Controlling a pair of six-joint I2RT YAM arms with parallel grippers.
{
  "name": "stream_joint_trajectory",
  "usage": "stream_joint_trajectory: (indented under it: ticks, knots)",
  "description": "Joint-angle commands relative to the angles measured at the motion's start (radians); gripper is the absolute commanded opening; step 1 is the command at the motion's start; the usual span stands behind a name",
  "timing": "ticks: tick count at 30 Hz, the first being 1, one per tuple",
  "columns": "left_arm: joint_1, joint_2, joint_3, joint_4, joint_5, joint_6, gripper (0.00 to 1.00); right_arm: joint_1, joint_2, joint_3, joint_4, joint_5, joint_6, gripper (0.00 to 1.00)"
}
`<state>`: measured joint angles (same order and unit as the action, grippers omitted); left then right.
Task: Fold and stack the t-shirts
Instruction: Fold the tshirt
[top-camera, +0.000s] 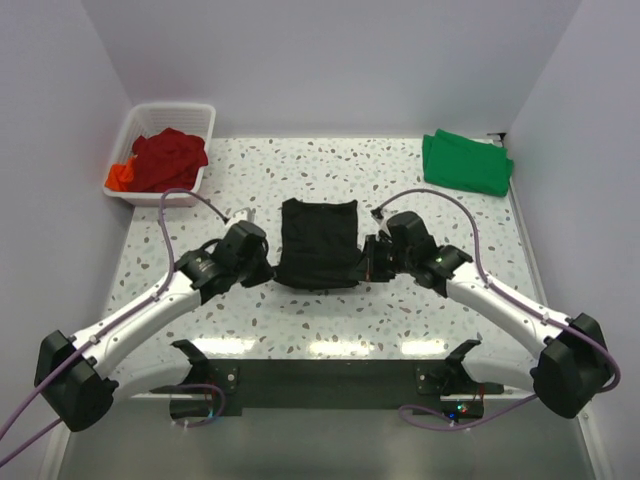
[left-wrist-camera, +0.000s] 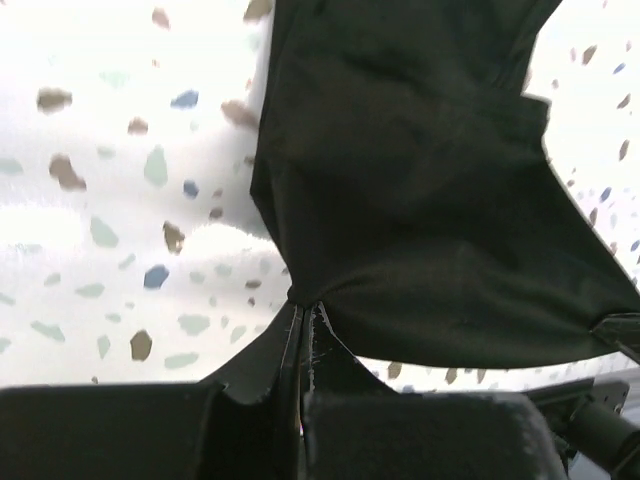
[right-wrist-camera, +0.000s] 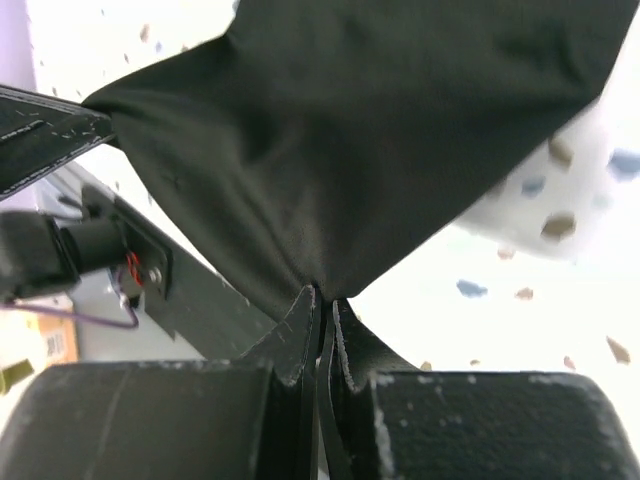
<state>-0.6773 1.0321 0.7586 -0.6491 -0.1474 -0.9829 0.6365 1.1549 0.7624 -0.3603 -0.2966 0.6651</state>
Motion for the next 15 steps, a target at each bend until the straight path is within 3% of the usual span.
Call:
stream_joint_trajectory:
  ticks: [1,15]
  knots:
    - [-0.001,0.077,0.156,-0.018,-0.139,0.069,0.0,0.0,0.04,0.11,-0.051,0.077,-0.059,0.0]
    - [0.031,0.341,0.404,-0.064,-0.27,0.089,0.0,-0.035,0.212,0.288,0.017,0.254,-0.101,0.0]
